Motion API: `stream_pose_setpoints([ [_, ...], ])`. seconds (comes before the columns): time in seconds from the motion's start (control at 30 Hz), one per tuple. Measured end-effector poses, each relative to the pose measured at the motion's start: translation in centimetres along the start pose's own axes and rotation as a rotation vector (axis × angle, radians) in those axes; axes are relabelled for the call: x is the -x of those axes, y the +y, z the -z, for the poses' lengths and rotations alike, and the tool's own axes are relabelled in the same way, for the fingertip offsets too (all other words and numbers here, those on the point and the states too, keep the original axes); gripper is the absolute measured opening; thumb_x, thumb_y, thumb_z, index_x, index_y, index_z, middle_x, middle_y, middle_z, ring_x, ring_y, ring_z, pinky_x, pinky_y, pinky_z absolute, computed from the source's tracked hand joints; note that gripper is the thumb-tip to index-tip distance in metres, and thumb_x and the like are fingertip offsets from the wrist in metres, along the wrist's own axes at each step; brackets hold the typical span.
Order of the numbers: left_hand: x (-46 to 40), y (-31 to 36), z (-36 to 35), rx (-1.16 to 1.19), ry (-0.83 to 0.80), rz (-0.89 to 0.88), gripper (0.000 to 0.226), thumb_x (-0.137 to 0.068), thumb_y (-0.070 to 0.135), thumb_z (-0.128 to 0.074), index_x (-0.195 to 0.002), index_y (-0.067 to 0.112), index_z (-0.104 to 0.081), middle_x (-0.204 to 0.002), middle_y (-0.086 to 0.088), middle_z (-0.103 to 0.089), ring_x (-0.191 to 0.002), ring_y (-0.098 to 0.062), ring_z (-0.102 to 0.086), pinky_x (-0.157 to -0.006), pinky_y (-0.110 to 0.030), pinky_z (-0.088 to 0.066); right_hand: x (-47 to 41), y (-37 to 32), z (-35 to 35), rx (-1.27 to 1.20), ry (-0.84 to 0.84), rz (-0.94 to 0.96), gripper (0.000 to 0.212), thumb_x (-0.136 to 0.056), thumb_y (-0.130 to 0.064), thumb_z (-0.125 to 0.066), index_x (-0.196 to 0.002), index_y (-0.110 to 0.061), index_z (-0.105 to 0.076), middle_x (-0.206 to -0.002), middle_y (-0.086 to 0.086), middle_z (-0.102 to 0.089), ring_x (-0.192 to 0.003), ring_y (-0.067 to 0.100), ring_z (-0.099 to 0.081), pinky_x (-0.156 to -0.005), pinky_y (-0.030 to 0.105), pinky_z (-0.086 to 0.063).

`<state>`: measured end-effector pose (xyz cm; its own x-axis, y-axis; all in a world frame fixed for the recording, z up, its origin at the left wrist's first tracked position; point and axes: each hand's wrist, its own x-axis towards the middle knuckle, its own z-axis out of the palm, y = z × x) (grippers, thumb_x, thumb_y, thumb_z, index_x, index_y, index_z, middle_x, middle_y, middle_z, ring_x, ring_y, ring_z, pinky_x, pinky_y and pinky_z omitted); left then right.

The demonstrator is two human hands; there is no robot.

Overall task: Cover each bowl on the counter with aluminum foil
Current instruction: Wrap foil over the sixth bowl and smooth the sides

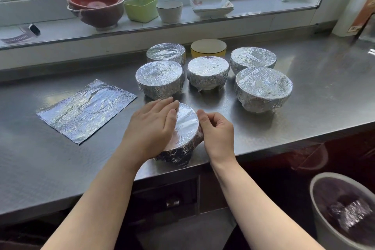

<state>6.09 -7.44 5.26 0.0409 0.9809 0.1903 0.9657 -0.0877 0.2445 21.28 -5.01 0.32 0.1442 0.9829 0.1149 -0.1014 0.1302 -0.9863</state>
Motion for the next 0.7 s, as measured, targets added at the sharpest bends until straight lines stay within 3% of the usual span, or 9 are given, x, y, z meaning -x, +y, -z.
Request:
stream_pose_setpoints([
  [0.27, 0.0, 0.0, 0.0, 0.002, 0.006, 0.004, 0.066, -0.093, 0.047, -0.005, -0.148, 0.033, -0.038, -0.155, 0.016, -0.034, -0.142, -0.006, -0.025, -0.118, -0.031, -0.017, -0.2, 0.5, -0.2, -0.025, -0.013, -0.068, 0.026, -0.093, -0.023, -0.065, -0.070, -0.013, -0.062, -0.052, -0.011, -0.057, -0.052, 0.003, -0.050, -0.059, 0.019, -0.043],
  [0.5, 0.0, -0.1, -0.2, 0.008, 0.017, 0.012, 0.065, -0.092, 0.048, -0.006, -0.146, 0.035, -0.040, -0.153, 0.019, -0.035, -0.141, -0.005, -0.025, -0.115, -0.031, -0.021, -0.3, 1.1, -0.9, -0.174, 0.022, -0.173, 0.008, -0.091, -0.016, -0.067, -0.085, -0.019, -0.071, -0.083, 0.004, -0.072, -0.081, 0.016, -0.066, -0.082, 0.038, -0.054],
  [0.7, -0.1, -0.1, -0.3, 0.005, 0.022, 0.010, 0.065, -0.092, 0.047, -0.006, -0.146, 0.034, -0.041, -0.153, 0.018, -0.036, -0.140, -0.006, -0.026, -0.116, -0.031, -0.021, 0.1, 1.2, -0.9, -0.073, 0.003, -0.095, 0.016, -0.094, -0.007, -0.061, -0.094, -0.019, -0.070, -0.093, 0.005, -0.073, -0.084, 0.012, -0.066, -0.082, 0.031, -0.055],
])
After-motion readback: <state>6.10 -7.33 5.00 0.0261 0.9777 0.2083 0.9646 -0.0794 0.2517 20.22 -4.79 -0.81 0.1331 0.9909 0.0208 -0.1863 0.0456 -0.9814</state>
